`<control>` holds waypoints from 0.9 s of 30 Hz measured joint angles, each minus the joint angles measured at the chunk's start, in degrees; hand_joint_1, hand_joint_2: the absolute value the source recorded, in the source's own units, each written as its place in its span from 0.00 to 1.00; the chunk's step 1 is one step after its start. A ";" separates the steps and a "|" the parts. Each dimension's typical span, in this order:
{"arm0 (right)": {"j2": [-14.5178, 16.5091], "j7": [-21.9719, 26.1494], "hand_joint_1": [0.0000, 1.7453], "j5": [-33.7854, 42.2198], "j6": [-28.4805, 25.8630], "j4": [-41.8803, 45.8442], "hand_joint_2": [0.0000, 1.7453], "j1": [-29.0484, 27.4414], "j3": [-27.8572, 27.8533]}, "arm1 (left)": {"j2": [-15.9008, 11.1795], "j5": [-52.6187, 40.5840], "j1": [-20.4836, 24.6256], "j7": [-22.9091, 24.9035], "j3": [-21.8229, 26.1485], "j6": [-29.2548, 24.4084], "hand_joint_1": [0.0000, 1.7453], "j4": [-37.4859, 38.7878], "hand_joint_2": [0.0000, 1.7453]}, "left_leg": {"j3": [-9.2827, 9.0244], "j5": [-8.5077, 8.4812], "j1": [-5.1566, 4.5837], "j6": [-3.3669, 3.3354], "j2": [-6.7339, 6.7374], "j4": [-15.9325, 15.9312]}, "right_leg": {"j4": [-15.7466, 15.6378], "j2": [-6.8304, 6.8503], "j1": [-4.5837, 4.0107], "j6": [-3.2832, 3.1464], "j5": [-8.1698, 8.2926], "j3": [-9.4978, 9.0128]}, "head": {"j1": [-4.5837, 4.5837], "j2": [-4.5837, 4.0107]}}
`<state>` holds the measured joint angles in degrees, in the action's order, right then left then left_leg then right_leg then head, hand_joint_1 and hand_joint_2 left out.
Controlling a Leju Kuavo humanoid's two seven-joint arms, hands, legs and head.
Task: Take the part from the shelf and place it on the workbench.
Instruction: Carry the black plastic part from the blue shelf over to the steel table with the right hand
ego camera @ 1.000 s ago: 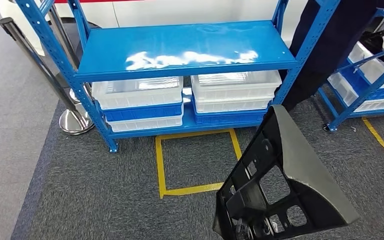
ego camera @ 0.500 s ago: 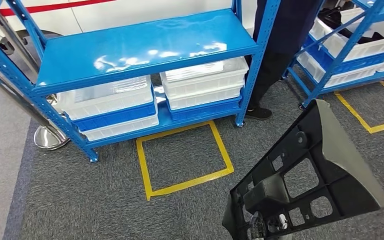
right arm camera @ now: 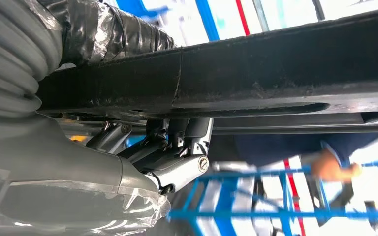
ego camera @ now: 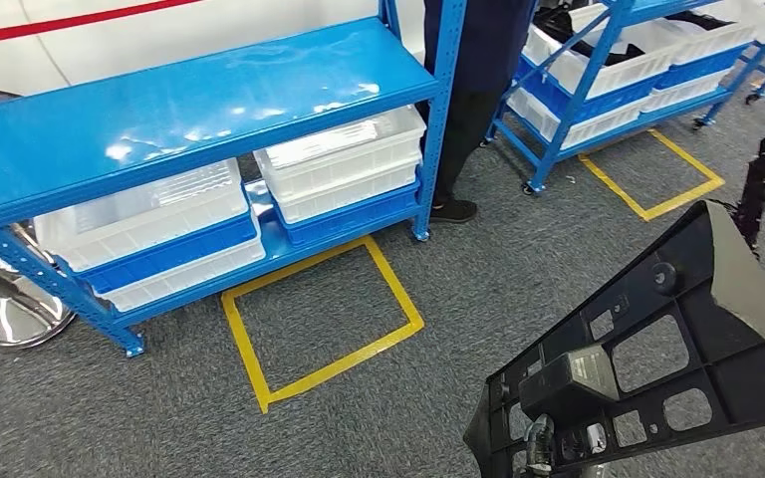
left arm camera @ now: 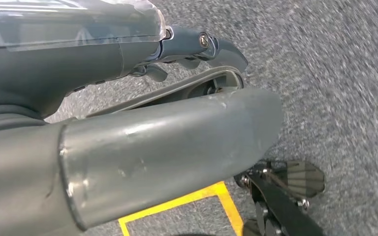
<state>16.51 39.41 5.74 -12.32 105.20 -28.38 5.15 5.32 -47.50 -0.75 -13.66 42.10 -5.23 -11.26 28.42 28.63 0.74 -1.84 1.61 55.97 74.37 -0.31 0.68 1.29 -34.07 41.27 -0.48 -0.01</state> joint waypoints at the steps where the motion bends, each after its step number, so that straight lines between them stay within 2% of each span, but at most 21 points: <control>1: 0.19 -0.01 1.00 0.10 0.19 0.00 1.00 -0.02 -0.37 | 0.01 -0.05 0.02 0.00 0.05 0.02 0.00 0.00 0.00 | 0.11 0.05 0.01 0.07 0.88 0.09 | 0.33 0.16 0.23 0.25 0.33 -0.21 | -0.01 0.00; 2: 0.38 -0.01 1.00 0.21 0.42 0.00 1.00 -0.03 -0.69 | 0.04 -0.10 0.07 0.00 0.09 0.03 0.00 0.00 0.00 | 0.14 0.13 0.03 0.19 1.66 0.18 | -1.50 0.41 0.43 0.41 1.53 -1.53 | -0.01 -0.01; 3: 0.59 -0.01 1.00 0.34 0.68 0.00 1.00 -0.03 -1.00 | 0.09 -0.20 0.13 0.00 0.11 0.04 0.00 0.00 0.00 | 0.12 0.26 0.05 0.40 2.36 0.32 | -5.38 1.07 0.57 0.50 3.28 -3.97 | -0.01 -0.01; 5: 1.07 -0.04 1.00 0.62 1.22 0.02 1.00 0.08 -1.53 | 0.15 -0.38 0.23 -0.02 0.16 0.08 0.00 0.00 0.00 | -0.13 0.61 -0.09 0.97 3.42 0.65 | -12.64 3.26 0.39 0.05 5.20 -8.21 | 0.00 -0.01; 6: 1.30 -0.07 1.00 0.74 1.41 0.03 1.00 0.12 -1.77 | 0.16 -0.47 0.29 -0.04 0.20 0.10 0.00 0.00 0.00 | -0.24 0.76 -0.20 1.31 3.84 0.79 | -14.70 4.00 0.20 -0.32 5.52 -9.31 | 0.02 -0.01; 7: 1.51 -0.10 1.00 0.83 1.56 0.05 1.00 0.16 -1.99 | 0.16 -0.50 0.37 -0.07 0.26 0.12 0.00 0.00 0.00 | -0.40 0.83 -0.32 1.63 4.24 0.83 | -15.14 4.21 -0.03 -0.76 5.34 -9.38 | 0.02 -0.02; 9: 1.86 -0.12 1.00 0.88 1.69 0.10 1.00 0.11 -2.41 | 0.16 -0.54 0.65 -0.09 0.38 0.15 0.00 -0.01 0.00 | -0.59 0.93 -0.28 2.25 4.94 0.81 | -15.24 3.17 -0.11 -1.52 5.70 -9.09 | 0.03 -0.02; 10: 2.06 -0.11 1.00 0.88 1.71 0.15 1.00 0.09 -2.61 | 0.16 -0.55 0.75 -0.09 0.43 0.16 0.00 -0.02 0.00 | -0.52 1.46 -0.16 2.54 4.42 1.24 | -15.44 2.65 -0.03 -1.97 5.91 -9.02 | 0.02 -0.02; 12: 2.47 -0.11 1.00 0.88 1.73 0.27 1.00 0.13 -2.91 | 0.16 -0.56 0.71 -0.09 0.52 0.20 0.00 -0.02 0.00 | 1.05 4.34 0.12 2.92 1.85 5.07 | -15.86 1.53 0.22 -2.81 6.43 -8.88 | 0.03 -0.02; 13: 2.65 -0.12 1.00 0.89 1.77 0.31 1.00 0.15 -3.00 | 0.17 -0.59 0.60 -0.09 0.55 0.23 0.00 -0.02 0.00 | 2.60 6.43 0.19 3.00 0.31 8.67 | -15.88 0.95 0.15 -3.06 6.58 -8.71 | 0.04 -0.02; 14: 2.76 -0.14 1.00 0.90 1.82 0.33 1.00 0.18 -3.04 | 0.19 -0.62 0.49 -0.09 0.58 0.27 0.00 -0.02 0.00 | 4.44 8.29 0.21 3.03 -0.54 12.72 | -15.83 0.28 0.05 -3.22 6.69 -8.52 | 0.03 -0.01; 15: 2.83 -0.15 1.00 0.93 1.87 0.33 1.00 0.19 -3.10 | 0.19 -0.66 0.37 -0.09 0.60 0.30 0.00 -0.02 0.00 | 6.01 9.33 0.21 3.04 -0.93 16.01 | -15.75 -0.47 -0.06 -3.31 6.75 -8.37 | 0.03 -0.01; 16: 2.88 -0.16 1.00 0.98 1.92 0.33 1.00 0.19 -3.20 | 0.19 -0.72 0.26 -0.08 0.63 0.32 0.00 -0.02 0.00 | 6.79 9.21 0.20 2.98 -1.10 17.52 | -15.64 -1.30 -0.16 -3.35 6.78 -8.30 | 0.03 -0.01; 17: 2.94 -0.18 1.00 1.04 1.94 0.33 1.00 0.18 -3.31 | 0.18 -0.76 0.20 -0.07 0.66 0.32 0.00 -0.02 0.00 | 6.56 7.93 0.20 2.85 -1.21 16.79 | -15.51 -2.14 -0.24 -3.37 6.80 -8.28 | 0.03 -0.01; 18: 3.03 -0.19 1.00 1.10 1.95 0.33 1.00 0.18 -3.42 | 0.18 -0.81 0.16 -0.05 0.69 0.33 0.00 -0.02 0.00 | 5.32 5.74 0.20 2.63 -1.62 13.83 | -15.37 -2.98 -0.28 -3.36 6.81 -8.31 | 0.04 -0.01; 20: 3.26 -0.22 1.00 1.26 1.96 0.33 1.00 0.24 -3.57 | 0.16 -0.90 0.15 0.00 0.80 0.36 0.00 -0.02 0.00 | 2.17 1.98 0.25 2.06 -4.20 6.14 | -14.98 -4.46 -0.37 -3.17 6.81 -8.18 | 0.03 0.00; 21: 3.34 -0.24 1.00 1.36 1.96 0.33 1.00 0.29 -3.62 | 0.15 -0.94 0.16 0.03 0.87 0.37 0.00 -0.02 0.00 | 1.20 1.14 0.25 1.87 -5.37 3.58 | -14.80 -5.15 -0.37 -2.90 6.89 -7.95 | 0.03 -0.01; 22: 3.40 -0.25 1.00 1.48 1.96 0.34 1.00 0.32 -3.68 | 0.15 -0.98 0.17 0.07 0.95 0.37 0.00 -0.02 0.00 | 0.81 1.02 0.21 1.73 -6.10 2.35 | -14.70 -5.79 -0.31 -2.53 7.02 -7.64 | 0.03 -0.01; 24: 3.46 -0.28 1.00 1.64 1.96 0.37 1.00 0.26 -3.87 | 0.16 -1.02 0.30 0.09 1.02 0.38 0.00 -0.02 0.00 | 0.70 0.91 0.17 1.38 -5.24 1.80 | -14.75 -6.98 -0.15 -1.62 7.44 -7.14 | 0.04 -0.01; 25: 3.48 -0.30 1.00 1.67 1.95 0.40 1.00 0.20 -4.01 | 0.18 -1.02 0.35 0.09 1.04 0.38 0.00 -0.02 0.00 | 0.58 0.62 0.25 1.05 -4.51 1.46 | -14.54 -6.52 -0.16 -1.29 7.36 -6.90 | 0.01 -0.01; 27: 3.49 -0.31 1.00 1.67 1.93 0.48 1.00 0.21 -4.23 | 0.22 -1.02 0.33 0.09 1.08 0.38 0.00 -0.02 0.00 | 0.44 0.05 0.46 0.34 -2.94 0.79 | -11.75 -3.64 -0.36 -0.81 5.37 -5.49 | -0.06 -0.02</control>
<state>20.00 39.11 7.41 -10.39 105.67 -28.17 0.92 5.54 -48.52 -0.42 -13.57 43.17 -4.85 -11.28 28.85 28.67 1.20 -1.50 -1.32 56.77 62.61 -3.96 0.33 0.48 -28.70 35.78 -0.53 -0.02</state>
